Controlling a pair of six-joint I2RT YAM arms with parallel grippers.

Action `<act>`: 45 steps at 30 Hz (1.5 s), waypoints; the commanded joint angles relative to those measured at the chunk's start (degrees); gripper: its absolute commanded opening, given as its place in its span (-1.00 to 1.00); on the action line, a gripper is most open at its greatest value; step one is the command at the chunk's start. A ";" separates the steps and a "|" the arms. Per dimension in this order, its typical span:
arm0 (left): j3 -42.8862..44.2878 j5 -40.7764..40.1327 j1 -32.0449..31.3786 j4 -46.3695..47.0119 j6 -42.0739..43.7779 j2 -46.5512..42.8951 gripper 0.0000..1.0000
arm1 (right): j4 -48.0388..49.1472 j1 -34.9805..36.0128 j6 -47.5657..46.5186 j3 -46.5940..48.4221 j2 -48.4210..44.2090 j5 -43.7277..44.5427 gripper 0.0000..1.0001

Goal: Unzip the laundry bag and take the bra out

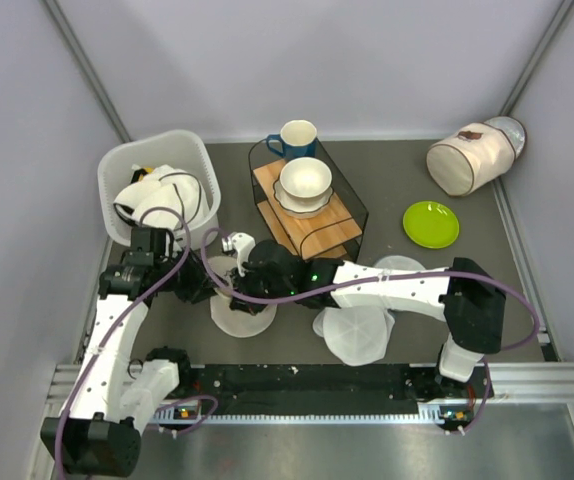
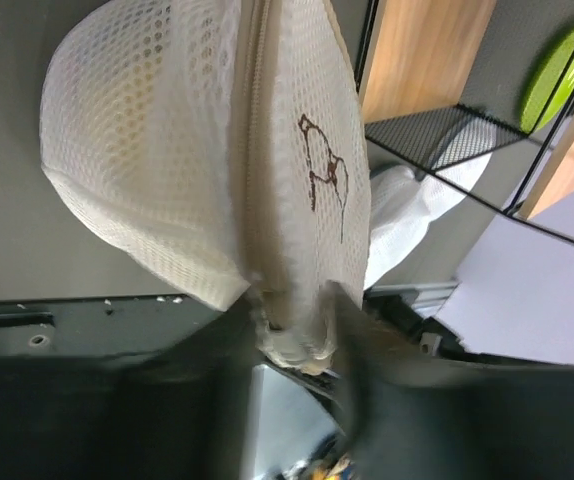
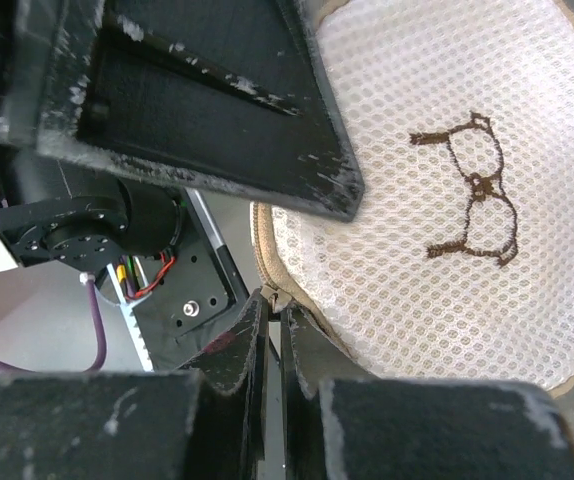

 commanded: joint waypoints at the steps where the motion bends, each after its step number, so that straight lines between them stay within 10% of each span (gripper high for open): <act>1: 2.36 -1.44 0.26 3.95 -0.12 0.66 -0.61 | 0.35 -0.50 -1.17 0.47 -3.17 -0.82 -1.00; 4: 6.57 -5.66 0.26 0.88 2.35 2.42 -1.00 | -0.80 -1.55 -1.88 -2.16 -5.46 -1.34 -1.00; 21: 11.79 -0.95 1.93 10.96 13.25 14.01 -1.00 | -5.46 -2.70 -6.28 -6.40 -10.13 -2.93 -1.00; 23: 12.39 0.99 1.93 12.12 14.13 17.43 -0.66 | -5.46 -2.70 -5.67 -3.86 -8.99 -1.18 -1.00; 24: 14.40 3.44 1.93 10.21 14.39 18.58 -0.06 | -5.37 -2.70 -4.88 -2.97 -8.46 -0.56 -1.00; 28: 18.01 2.42 1.93 5.01 16.32 16.33 0.96 | -4.15 -2.78 -2.59 -0.42 -6.26 1.82 -1.00; 45: 0.27 5.58 1.75 8.68 0.33 0.40 0.53 | -0.80 -2.87 -1.09 -1.47 -4.68 -0.29 -1.00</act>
